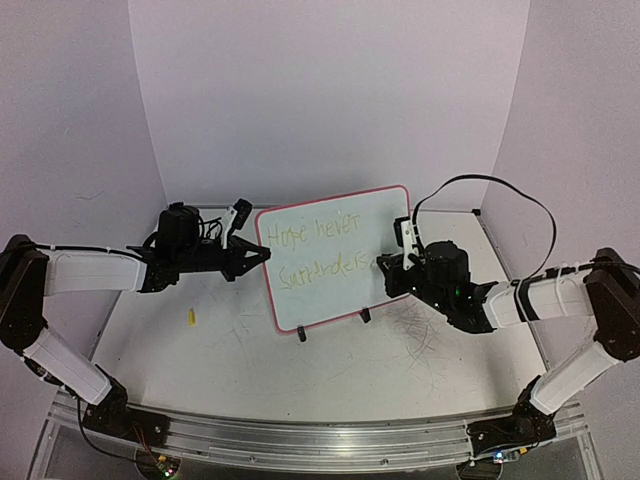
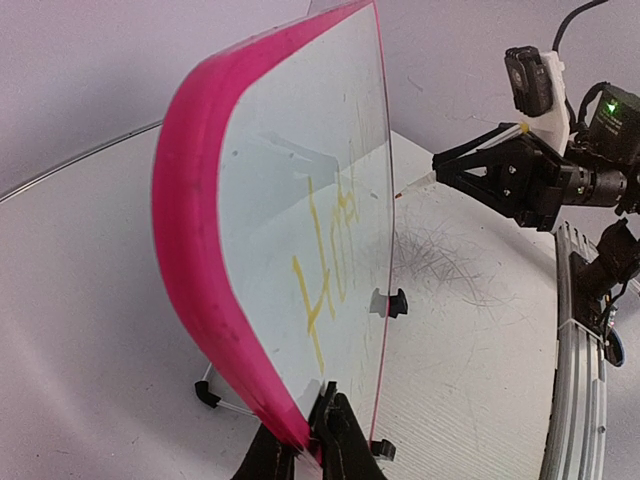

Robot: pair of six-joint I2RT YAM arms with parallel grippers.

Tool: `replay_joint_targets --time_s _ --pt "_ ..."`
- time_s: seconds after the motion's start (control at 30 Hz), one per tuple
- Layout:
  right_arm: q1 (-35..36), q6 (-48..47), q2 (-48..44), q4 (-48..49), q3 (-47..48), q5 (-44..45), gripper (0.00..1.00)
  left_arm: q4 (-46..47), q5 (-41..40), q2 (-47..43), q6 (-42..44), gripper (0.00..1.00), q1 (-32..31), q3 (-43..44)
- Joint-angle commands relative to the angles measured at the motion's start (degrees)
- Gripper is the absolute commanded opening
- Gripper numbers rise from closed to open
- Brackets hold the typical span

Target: Write a sentence on the whiteboard

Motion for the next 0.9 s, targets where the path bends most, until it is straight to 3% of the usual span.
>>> replay_joint_targets --time_s 0.0,0.47,0.7,0.87 --pt "0.0 0.3 1.2 2.1 2.6 0.5 0.00 -4.0 -7.6 1.4 7.8 0.00 0.3 0.5" --pt "0.0 0.1 4.4 3.9 4.0 3.5 0.00 -4.0 -7.9 1.1 8.0 0.00 0.3 0.4" --pt "0.1 3.3 -14.3 -5.9 0.3 -3.8 0.00 -4.3 -10.4 1.4 7.9 0.00 0.4 0.0" --pt "0.0 1.4 -25.3 -12.5 -2.2 2.3 0.00 -5.6 -12.9 1.6 7.7 0.00 0.4 0.2"
